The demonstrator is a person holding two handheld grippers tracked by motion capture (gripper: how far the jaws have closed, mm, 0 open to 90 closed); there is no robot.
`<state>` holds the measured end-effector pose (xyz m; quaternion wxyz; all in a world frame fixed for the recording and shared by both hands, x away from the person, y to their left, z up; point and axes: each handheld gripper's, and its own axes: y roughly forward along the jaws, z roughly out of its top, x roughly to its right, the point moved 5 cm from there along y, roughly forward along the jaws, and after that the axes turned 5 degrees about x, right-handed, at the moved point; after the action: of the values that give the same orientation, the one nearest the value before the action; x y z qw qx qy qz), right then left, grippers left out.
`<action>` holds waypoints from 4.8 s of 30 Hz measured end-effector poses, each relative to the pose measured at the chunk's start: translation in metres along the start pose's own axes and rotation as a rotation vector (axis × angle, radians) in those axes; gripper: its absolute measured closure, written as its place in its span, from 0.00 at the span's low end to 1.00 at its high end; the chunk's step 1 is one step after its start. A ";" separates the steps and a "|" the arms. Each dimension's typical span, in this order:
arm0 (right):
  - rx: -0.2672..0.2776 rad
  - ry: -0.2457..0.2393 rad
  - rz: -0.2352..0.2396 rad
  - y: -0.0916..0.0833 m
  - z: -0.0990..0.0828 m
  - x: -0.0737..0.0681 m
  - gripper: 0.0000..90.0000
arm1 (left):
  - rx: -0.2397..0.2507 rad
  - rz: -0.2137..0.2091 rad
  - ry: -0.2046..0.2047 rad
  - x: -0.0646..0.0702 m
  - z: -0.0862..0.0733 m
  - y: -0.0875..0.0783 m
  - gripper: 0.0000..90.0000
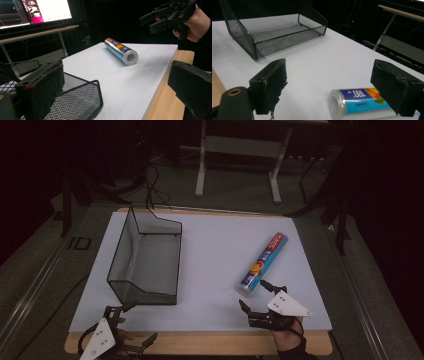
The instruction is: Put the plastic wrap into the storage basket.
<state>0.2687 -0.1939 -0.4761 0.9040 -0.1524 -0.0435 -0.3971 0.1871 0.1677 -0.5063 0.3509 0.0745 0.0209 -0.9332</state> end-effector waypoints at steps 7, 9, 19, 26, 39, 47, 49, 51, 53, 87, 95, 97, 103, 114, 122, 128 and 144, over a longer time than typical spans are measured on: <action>0.007 0.014 -0.005 -0.005 0.005 0.000 0.15 | -0.003 -0.014 -0.001 0.001 0.000 0.001 0.01; -0.004 0.010 0.000 -0.005 0.006 -0.001 0.15 | -0.003 -0.018 0.000 0.001 0.000 0.001 0.01; -0.012 -0.031 -0.013 -0.006 0.020 -0.008 0.15 | -0.008 -0.028 -0.007 0.002 0.000 0.002 0.01; -0.049 -0.015 -0.085 0.006 0.031 0.015 0.14 | -0.015 -0.037 -0.005 0.004 -0.001 0.004 0.01; -0.113 0.061 -0.243 0.043 0.053 0.065 0.10 | -0.009 -0.037 -0.007 0.005 0.000 0.002 0.02; -0.192 0.150 -0.300 0.058 0.061 0.086 0.14 | -0.009 -0.039 -0.007 0.006 0.000 0.002 0.01; -0.216 0.161 -0.327 0.062 0.059 0.092 0.14 | -0.009 -0.040 -0.006 0.006 0.000 0.002 0.01; -0.239 0.188 -0.337 0.067 0.056 0.097 0.14 | -0.008 -0.041 -0.007 0.006 0.000 0.002 0.02; -0.280 0.205 -0.353 0.072 0.051 0.103 0.13 | -0.011 -0.043 -0.005 0.006 0.000 0.002 0.01; -0.560 0.640 -0.651 0.125 -0.023 0.175 0.15 | -0.028 -0.055 0.014 0.007 -0.002 0.006 0.02; -0.608 0.733 -0.665 0.130 -0.046 0.179 0.15 | -0.028 -0.055 0.013 0.007 -0.002 0.006 0.01; -0.623 0.759 -0.669 0.132 -0.052 0.179 0.15 | -0.030 -0.056 0.014 0.007 -0.002 0.006 0.01; -0.646 0.814 -0.667 0.134 -0.062 0.180 0.15 | -0.033 -0.054 0.014 0.007 -0.002 0.007 0.02; -0.699 0.857 -0.671 0.143 -0.076 0.174 0.21 | -0.035 -0.055 0.016 0.007 -0.003 0.007 0.01; -0.659 0.976 -0.652 0.144 -0.082 0.174 0.26 | -0.039 -0.055 0.021 0.007 -0.003 0.006 0.01; -0.616 1.111 -0.627 0.135 -0.084 0.181 0.30 | -0.038 -0.056 0.021 0.007 -0.003 0.007 0.02; -0.691 0.843 -0.526 0.152 -0.059 0.166 0.35 | -0.036 -0.055 0.018 0.007 -0.003 0.007 0.01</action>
<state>0.4902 -0.2325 -0.5357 0.6131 -0.2507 0.4138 -0.6246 0.1873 0.1583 -0.5103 0.3261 0.0758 0.0430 -0.9413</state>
